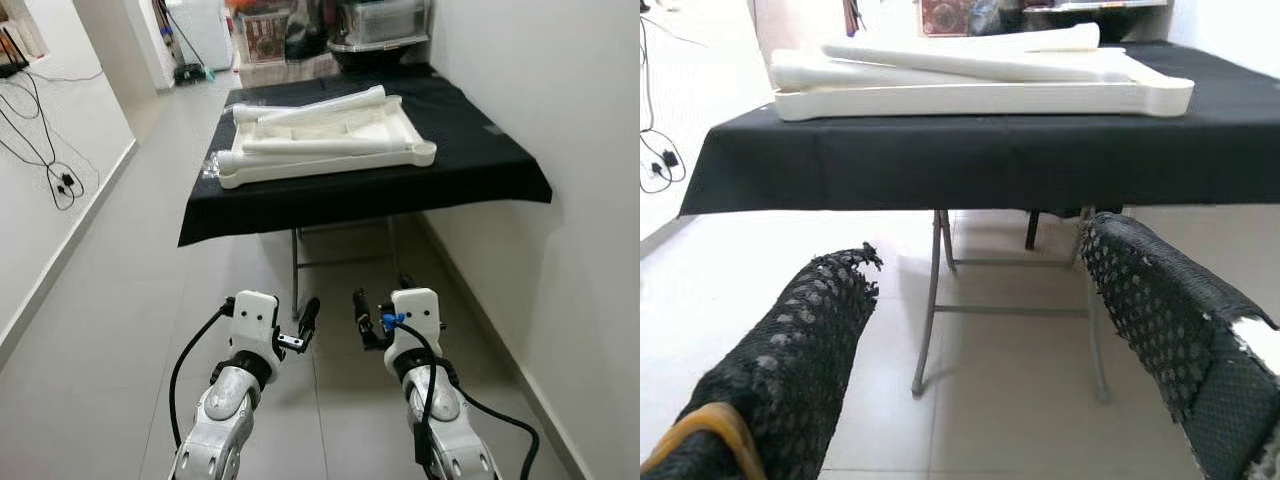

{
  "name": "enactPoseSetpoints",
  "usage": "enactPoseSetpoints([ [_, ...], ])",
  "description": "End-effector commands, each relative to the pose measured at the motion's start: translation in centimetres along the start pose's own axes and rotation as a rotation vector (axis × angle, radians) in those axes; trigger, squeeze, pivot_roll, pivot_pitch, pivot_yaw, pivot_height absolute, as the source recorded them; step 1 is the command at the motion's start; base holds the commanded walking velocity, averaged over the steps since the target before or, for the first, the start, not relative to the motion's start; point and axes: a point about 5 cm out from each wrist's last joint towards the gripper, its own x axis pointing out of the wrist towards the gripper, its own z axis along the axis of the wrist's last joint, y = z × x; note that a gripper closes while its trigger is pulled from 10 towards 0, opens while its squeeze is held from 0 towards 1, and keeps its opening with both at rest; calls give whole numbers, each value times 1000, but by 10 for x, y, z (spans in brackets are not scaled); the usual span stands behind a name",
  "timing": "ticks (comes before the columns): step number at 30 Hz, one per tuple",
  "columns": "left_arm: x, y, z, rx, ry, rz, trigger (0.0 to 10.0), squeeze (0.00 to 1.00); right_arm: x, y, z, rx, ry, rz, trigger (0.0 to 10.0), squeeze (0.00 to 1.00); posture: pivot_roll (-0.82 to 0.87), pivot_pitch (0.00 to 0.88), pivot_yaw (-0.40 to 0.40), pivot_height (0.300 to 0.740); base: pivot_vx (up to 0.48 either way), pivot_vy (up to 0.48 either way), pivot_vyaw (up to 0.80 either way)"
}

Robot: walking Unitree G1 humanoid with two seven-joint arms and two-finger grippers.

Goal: Building children table

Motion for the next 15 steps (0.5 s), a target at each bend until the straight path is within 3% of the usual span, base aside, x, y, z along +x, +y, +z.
enactPoseSetpoints([
  [1, 2, 0, -4, 3, 9, 25, 10000, 0, 1, 4, 1, -3, -12, 17, 10000, 0, -32, 0, 36, 740, 300, 0, 0],
  [3, 6, 1, 0, 44, -17, 0, 10000, 0, 1, 4, 2, -5, -15, 20, 10000, 0, -28, 0, 33, 740, 330, 0, 0],
  [4, 12, 7, 10, 184, -72, -6, 10000, 0, 1, 8, 3, -4, -18, 23, 10000, 0, -18, 0, 39, 740, 394, 0, 0],
  [6, 13, 9, 12, 219, -85, -8, 10000, 0, 1, 8, 3, -4, -18, 23, 10000, 0, -18, 0, 39, 740, 394, 0, 0],
  [9, 5, 14, -4, 76, -6, 21, 10000, 0, 0, 9, 3, 5, -21, 16, 10000, 0, -45, 0, 67, 740, 466, 0, 0],
  [15, 2, 3, 4, 83, -38, -1, 10000, 0, -2, 6, 3, 8, -20, 10, 10000, 0, -33, 0, 62, 740, 416, 0, 0],
])
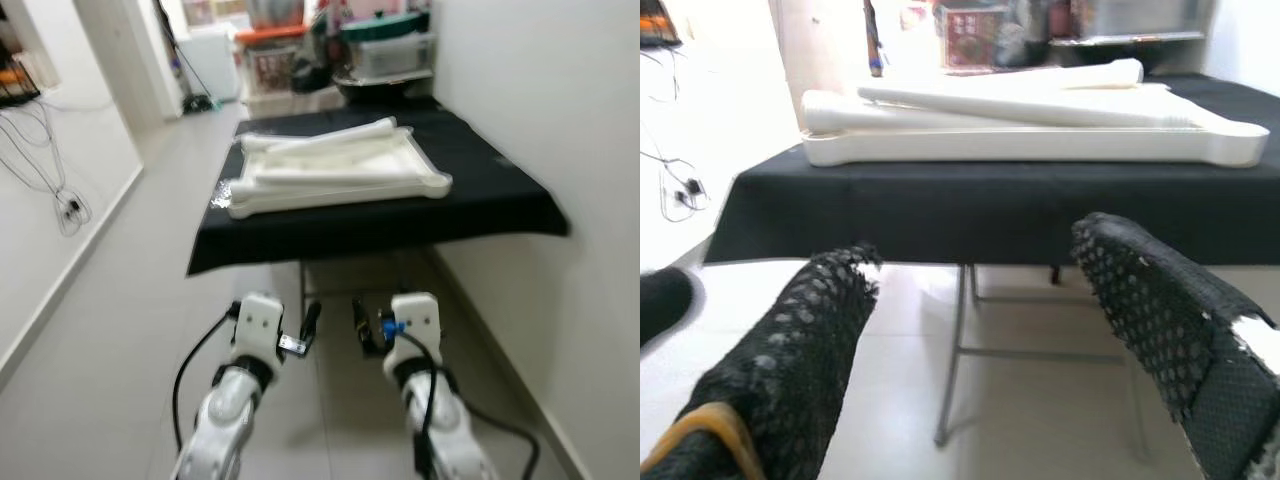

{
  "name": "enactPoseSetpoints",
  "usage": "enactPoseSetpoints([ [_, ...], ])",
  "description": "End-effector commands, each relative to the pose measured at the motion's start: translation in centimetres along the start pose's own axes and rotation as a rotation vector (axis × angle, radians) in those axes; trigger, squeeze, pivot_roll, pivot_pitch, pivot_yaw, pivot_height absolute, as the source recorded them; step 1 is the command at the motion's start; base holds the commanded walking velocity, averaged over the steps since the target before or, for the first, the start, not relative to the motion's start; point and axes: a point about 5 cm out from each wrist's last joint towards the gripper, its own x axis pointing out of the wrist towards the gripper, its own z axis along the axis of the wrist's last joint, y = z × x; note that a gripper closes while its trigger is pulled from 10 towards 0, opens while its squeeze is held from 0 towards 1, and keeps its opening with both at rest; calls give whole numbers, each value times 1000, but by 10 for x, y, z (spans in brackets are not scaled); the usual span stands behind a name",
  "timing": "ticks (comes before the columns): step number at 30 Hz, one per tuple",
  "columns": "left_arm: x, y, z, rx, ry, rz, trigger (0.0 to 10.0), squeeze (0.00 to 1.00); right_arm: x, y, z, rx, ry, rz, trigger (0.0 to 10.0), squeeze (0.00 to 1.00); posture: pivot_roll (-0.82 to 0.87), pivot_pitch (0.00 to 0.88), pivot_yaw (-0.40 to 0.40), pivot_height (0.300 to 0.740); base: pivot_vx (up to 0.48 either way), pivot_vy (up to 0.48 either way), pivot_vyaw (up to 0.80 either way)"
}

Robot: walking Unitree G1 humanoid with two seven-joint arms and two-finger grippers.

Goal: Building children table

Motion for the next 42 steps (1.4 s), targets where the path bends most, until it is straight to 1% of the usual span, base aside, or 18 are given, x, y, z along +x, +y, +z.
enactPoseSetpoints([
  [1, 0, -10, 7, -14, -23, -31, 10000, 0, -2, -7, -3, -5, 11, -25, 10000, 0, -28, 0, 50, 740, 405, 0, 0],
  [3, -3, -11, 7, -19, -20, -28, 10000, 0, -1, -7, -3, -8, 14, -21, 10000, 0, -25, 0, 45, 740, 399, 0, 0],
  [9, -1, -7, 4, -51, -17, 5, 10000, 0, 2, -7, 3, -19, -16, -17, 10000, 0, -25, 0, 40, 740, 386, 0, 0],
  [10, -1, -7, 4, -56, -18, 2, 10000, 0, 7, -8, 14, -10, -58, -13, 10000, 0, -28, 0, 42, 740, 386, 0, 0],
  [13, -1, -7, 4, -56, -20, -2, 10000, 0, 10, -10, 22, -19, -85, -15, 10000, 0, -30, 0, 43, 740, 386, 0, 0],
  [15, -1, -9, 6, -58, -21, -6, 10000, 0, 16, -15, 33, -17, -115, -36, 10000, 0, -29, 0, 36, 740, 382, 0, 0],
  [17, -2, -9, 6, -57, -20, -6, 10000, 0, 19, -18, 38, -20, -127, -45, 10000, 0, -29, 0, 34, 740, 384, 0, 0],
  [20, -1, -10, 6, -50, -21, -7, 10000, 0, 31, -28, 54, -41, -153, -43, 10000, 0, -26, 0, 29, 740, 384, 0, 0],
  [23, -1, -11, 4, -56, -15, -4, 10000, 0, 37, -33, 57, -62, -139, -37, 10000, 0, -23, 0, 28, 740, 386, 0, 0],
  [26, -1, -12, 5, -51, -17, -13, 10000, 0, 47, -41, 59, -106, -84, -10, 10000, 0, -24, 0, 27, 740, 382, 0, 0],
  [27, -1, -12, 5, -48, -17, -11, 10000, 0, 53, -49, 65, -117, -74, -2, 10000, 0, -24, 0, 20, 740, 386, 0, 0],
  [31, 0, -13, 5, -48, -17, -10, 10000, 0, 55, -52, 69, -123, -75, 2, 10000, 0, -24, 0, 20, 740, 386, 0, 0],
  [33, 0, -13, 4, -51, -14, -9, 10000, 0, 64, -60, 77, -127, -50, 26, 10000, 0, -24, 0, 16, 740, 379, 0, 0],
  [35, 0, -14, 4, -51, -13, -10, 10000, 0, 68, -64, 81, -130, -40, 43, 10000, 0, -23, 0, 14, 740, 369, 0, 0],
  [36, 1, -14, 4, -51, -11, -11, 10000, 0, 71, -66, 82, -133, -19, 66, 10000, 208, -21, 0, 12, 740, 352, 0, 0],
  [37, 1, -14, 4, -55, -10, -10, 10000, 0, 74, -67, 86, -155, -15, 98, 10000, 1000, -21, 0, 8, 740, 0, 0, 0],
  [39, 1, -14, 4, -58, -9, -9, 10000, 0, 76, -67, 89, -170, -14, 118, 10000, 1000, -21, 0, 8, 740, 0, 0, 0],
  [42, 1, -15, 2, -63, 3, -12, 10000, 0, 82, -67, 95, -200, 48, 252, 10000, 1000, -21, 0, 2, 740, 0, 0, 0],
])
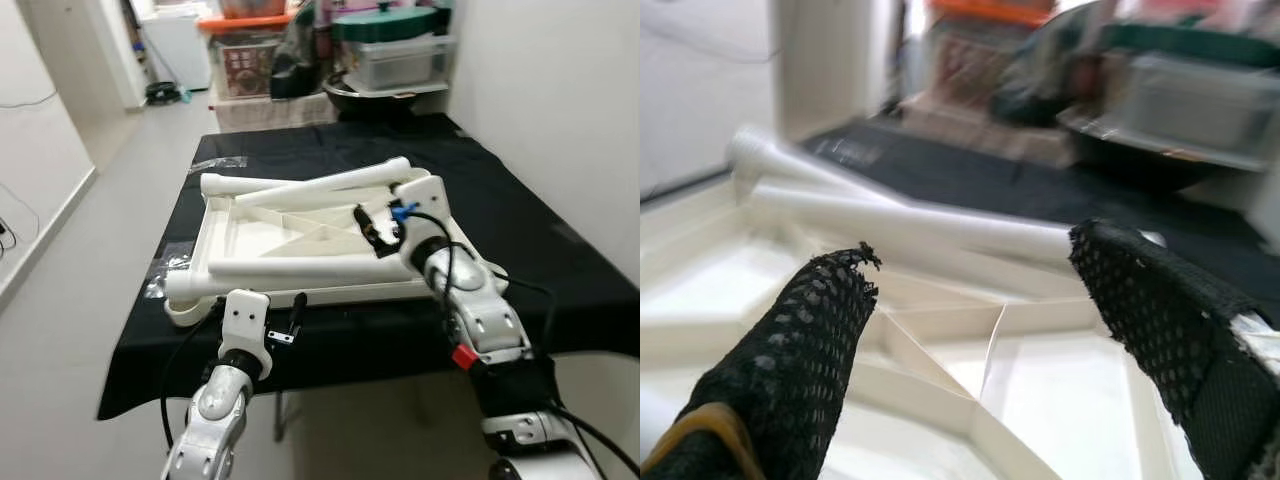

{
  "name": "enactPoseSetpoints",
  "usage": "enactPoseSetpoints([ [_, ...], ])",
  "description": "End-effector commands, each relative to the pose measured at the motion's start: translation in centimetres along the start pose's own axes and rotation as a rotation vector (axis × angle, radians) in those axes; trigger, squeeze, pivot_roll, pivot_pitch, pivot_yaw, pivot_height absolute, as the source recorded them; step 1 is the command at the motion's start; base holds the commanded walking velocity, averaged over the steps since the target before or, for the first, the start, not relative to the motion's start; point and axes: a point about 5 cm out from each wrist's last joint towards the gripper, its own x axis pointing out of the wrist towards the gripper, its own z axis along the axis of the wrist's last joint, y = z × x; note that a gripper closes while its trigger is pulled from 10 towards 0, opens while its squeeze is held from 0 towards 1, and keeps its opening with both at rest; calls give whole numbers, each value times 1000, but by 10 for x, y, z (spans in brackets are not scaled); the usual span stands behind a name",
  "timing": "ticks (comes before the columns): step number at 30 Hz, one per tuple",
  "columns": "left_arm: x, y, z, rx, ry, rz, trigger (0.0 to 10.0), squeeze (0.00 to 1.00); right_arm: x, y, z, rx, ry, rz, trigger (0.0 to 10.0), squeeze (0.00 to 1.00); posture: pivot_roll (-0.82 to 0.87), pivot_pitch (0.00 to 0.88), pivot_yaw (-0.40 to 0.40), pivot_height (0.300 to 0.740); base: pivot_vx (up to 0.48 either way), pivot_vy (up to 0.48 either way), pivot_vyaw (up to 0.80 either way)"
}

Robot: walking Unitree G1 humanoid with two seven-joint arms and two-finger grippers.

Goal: Building children table

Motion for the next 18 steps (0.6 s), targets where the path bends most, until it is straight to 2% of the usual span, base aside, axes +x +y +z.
enactPoseSetpoints([
  [1, 0, -2, -3, -11, 18, -1, 10000, 0, 5, 4, 2, 16, 30, 84, 10000, 1000, -21, 0, 2, 740, 0, 0, 0],
  [3, 0, -3, -3, -12, 22, -5, 10000, 0, 8, 1, 7, 24, 91, 210, 10000, 1000, -22, 0, 1, 740, 0, 0, 0],
  [4, 0, -3, -3, -12, 22, -5, 10000, 0, 8, 1, 7, 24, 91, 210, 10000, 1000, -22, 0, 1, 740, 0, 0, 0],
  [5, 0, -3, -3, -9, 23, -5, 10000, 0, 8, -1, 9, 14, 110, 249, 10000, 149, -20, 0, -1, 740, 0, 0, 0],
  [6, 0, -4, -3, -10, 24, -9, 10000, 0, 8, -3, 11, 6, 141, 313, 10000, 0, -24, 0, 1, 740, 0, 0, 0],
  [7, 0, -4, -3, -10, 24, -9, 10000, 0, 8, -3, 11, 6, 141, 313, 10000, 0, -24, 0, 1, 740, 0, 0, 0],
  [9, 1, -5, -2, -11, 20, -22, 10000, 0, 7, -7, 15, -26, 182, 423, 10000, 0, -25, 0, 0, 740, 0, 0, 0],
  [11, 1, -6, -2, -11, 19, -28, 10000, 0, 7, -9, 16, -36, 194, 457, 10000, 0, -25, 0, 0, 740, 0, 0, 0],
  [13, -1, -13, -2, -18, 24, -80, 10000, 0, 12, -12, 19, -104, 235, 525, 10000, 0, -27, 0, -2, 740, 0, 0, 0],
  [15, -3, -18, -2, -17, 29, -120, 10000, 0, 18, -13, 19, -160, 282, 550, 10000, 0, -23, 0, -8, 740, 0, 0, 0],
  [18, -3, -19, -2, -13, 30, -125, 10000, 0, 22, -13, 19, -177, 305, 551, 10000, 0, -20, 0, -15, 740, 0, 0, 0],
])
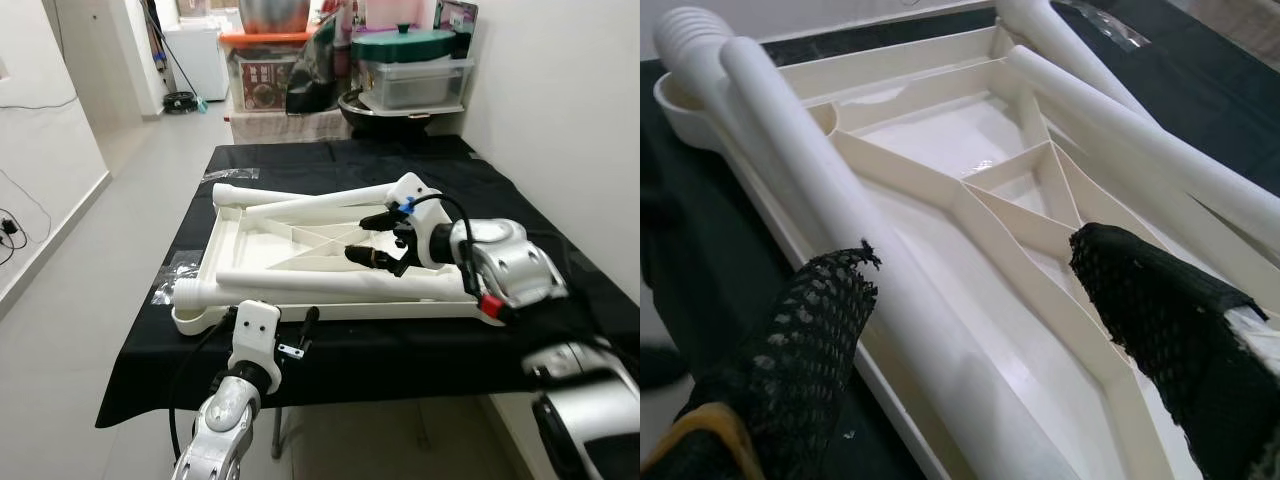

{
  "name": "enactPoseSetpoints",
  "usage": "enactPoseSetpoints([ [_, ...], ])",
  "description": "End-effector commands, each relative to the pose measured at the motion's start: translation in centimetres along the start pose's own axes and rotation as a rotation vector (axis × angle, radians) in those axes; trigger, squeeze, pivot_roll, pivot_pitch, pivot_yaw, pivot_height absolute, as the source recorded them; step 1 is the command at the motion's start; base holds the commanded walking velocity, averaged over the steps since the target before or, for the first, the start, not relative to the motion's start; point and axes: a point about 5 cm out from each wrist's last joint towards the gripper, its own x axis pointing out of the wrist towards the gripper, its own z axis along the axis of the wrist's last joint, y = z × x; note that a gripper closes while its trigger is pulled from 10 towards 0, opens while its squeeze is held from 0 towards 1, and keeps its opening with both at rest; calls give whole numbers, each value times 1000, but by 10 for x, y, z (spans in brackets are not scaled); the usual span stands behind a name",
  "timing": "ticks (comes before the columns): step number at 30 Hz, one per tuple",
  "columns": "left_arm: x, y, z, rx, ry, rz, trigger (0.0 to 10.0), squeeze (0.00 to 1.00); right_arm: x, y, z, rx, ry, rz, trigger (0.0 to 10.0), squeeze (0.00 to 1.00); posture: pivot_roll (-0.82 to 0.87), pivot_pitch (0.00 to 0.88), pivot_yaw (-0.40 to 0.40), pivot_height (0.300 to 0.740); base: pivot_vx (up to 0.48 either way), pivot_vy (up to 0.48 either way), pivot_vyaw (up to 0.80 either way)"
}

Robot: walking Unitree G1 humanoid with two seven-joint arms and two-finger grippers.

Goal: Building children table

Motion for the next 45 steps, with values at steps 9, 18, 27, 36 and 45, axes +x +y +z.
enactPoseSetpoints([
  [9, -5, -7, 1, -17, 12, 0, 10000, 0, 26, 7, -5, -75, 186, 84, 10000, 0, -19, 0, -45, 740, 0, 0, 0],
  [18, -13, -19, 5, -33, 5, -8, 10000, 0, 38, 15, -6, -180, 273, 116, 10000, 0, -16, 0, -99, 740, 0, 0, 0],
  [27, -16, -25, 5, -51, 13, -8, 10000, 0, 39, 11, -1, -225, 288, 93, 10000, 0, -18, 0, -114, 740, 0, 0, 0],
  [36, -14, -22, 3, -41, 28, -7, 10000, 0, 25, -3, 42, -74, 39, 94, 10000, 0, -19, 0, -85, 740, 0, 0, 0],
  [45, -10, -17, 0, -34, 34, 2, 10000, 0, 21, -9, 55, 119, -293, -1, 10000, 0, -15, 0, -75, 740, 0, 0, 0],
])
